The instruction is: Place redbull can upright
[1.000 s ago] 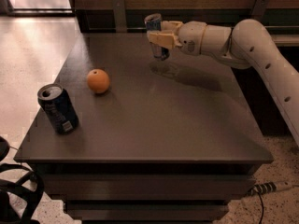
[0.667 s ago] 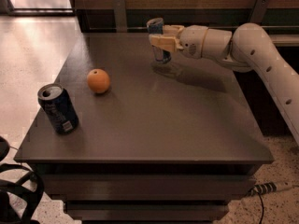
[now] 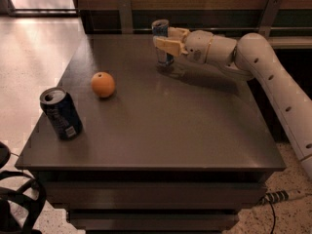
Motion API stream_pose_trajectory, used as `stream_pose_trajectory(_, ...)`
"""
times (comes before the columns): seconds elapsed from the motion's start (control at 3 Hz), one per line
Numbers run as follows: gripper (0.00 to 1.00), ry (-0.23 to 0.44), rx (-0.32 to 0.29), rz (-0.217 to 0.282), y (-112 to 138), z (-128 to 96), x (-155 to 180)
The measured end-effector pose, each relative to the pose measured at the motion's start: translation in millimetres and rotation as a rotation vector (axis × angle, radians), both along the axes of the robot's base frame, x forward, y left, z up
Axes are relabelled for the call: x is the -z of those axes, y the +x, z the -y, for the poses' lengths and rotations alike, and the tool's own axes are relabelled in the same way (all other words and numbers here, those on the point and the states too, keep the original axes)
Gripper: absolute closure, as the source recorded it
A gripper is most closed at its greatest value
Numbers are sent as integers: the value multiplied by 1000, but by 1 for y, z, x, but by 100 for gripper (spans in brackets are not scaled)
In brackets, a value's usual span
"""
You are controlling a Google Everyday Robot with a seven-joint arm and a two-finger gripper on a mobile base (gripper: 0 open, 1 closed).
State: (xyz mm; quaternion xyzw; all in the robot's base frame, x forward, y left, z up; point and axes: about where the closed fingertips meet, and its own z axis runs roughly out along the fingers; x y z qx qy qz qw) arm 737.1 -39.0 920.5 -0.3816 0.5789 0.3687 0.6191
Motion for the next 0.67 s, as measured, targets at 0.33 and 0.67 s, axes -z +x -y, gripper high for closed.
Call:
stream_pose_trajectory(0.33, 100, 19, 2, 15, 1, 1, 1)
stream_pose_trajectory(0.67, 100, 12, 30, -2, -6, 7, 8)
